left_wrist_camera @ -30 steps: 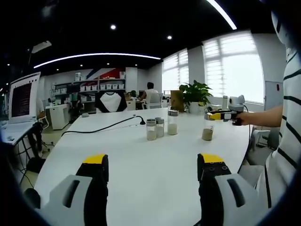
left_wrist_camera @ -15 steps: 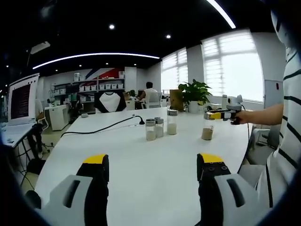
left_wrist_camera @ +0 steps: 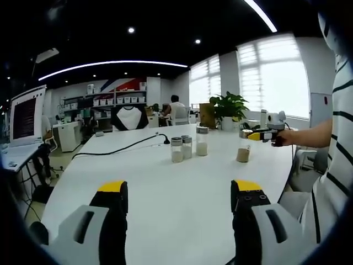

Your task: Rotate the seasoning bottle until the label or dispensing opening points toward the visible target arrow and the bottle remains upright within the marked orientation range

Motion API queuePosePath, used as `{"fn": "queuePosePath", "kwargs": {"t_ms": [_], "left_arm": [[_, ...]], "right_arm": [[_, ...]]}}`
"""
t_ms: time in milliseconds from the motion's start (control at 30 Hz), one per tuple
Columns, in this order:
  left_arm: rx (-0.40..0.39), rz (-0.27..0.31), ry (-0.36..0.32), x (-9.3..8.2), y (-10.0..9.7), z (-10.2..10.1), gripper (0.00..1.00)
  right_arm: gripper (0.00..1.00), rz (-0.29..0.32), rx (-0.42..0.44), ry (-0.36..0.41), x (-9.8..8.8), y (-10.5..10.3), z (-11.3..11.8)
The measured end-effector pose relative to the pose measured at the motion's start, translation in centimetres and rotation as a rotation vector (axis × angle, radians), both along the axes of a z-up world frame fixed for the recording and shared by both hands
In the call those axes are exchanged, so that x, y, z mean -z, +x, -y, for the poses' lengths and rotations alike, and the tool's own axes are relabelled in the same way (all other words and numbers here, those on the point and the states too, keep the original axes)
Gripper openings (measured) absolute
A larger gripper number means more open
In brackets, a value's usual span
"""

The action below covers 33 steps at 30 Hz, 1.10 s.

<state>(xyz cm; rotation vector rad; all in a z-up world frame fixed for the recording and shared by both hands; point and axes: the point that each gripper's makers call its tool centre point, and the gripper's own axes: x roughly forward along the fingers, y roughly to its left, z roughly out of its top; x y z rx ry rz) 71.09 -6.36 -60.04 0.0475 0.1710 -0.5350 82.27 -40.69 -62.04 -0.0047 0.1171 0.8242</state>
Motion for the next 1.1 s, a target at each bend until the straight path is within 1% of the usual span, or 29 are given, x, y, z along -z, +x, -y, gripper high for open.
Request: {"fn": "queuePosePath", "kwargs": {"t_ms": [67,133,200,233,400,500,533,600,700,733,800,933,1100], "left_arm": [[0.0,-0.001,0.0,0.0,0.1,0.0,0.8],[0.001,0.001,-0.001,0.0,0.2,0.0,0.8],[0.006,0.002,-0.004,0.0,0.2,0.2,0.8],[0.009,0.002,-0.003,0.0,0.2,0.3,0.8],[0.017,0.0,-0.003,0.1,0.3,0.5,0.8],[0.029,0.005,-0.055,-0.5,0.3,1.0,0.79],[0.031,0.009,-0.051,-0.6,0.3,1.0,0.79],[0.032,0.009,-0.031,-0.5,0.4,1.0,0.79],[0.035,0.01,-0.028,-0.5,0.4,1.0,0.79],[0.034,0.013,-0.036,-0.6,0.4,0.9,0.79],[0.032,0.015,-0.039,-0.7,0.4,0.9,0.79],[0.032,0.011,-0.032,-0.5,0.3,0.8,0.79],[0.028,0.009,-0.034,-0.4,0.1,0.7,0.79]], "right_arm": [[0.46,0.01,0.043,-0.003,-0.1,0.0,-0.1],[0.45,0.013,0.083,0.007,-0.4,0.3,0.1],[0.45,0.034,0.121,0.041,-1.0,0.6,0.3],[0.46,0.033,0.146,0.05,-1.2,0.8,0.5],[0.44,0.037,0.184,0.032,-1.5,0.8,0.2],[0.41,0.032,0.199,0.036,-1.5,0.9,0.2],[0.4,0.03,0.203,0.028,-1.5,0.8,0.2],[0.4,0.031,0.206,0.022,-1.4,0.9,0.4],[0.37,0.031,0.215,0.002,-1.3,1.0,0.6],[0.36,0.04,0.204,-0.002,-1.4,0.9,0.5],[0.36,0.034,0.197,0.007,-1.4,0.9,0.6],[0.36,0.034,0.163,0.014,-1.4,1.0,0.6],[0.36,0.033,0.128,0.002,-1.4,1.1,0.6]]}}
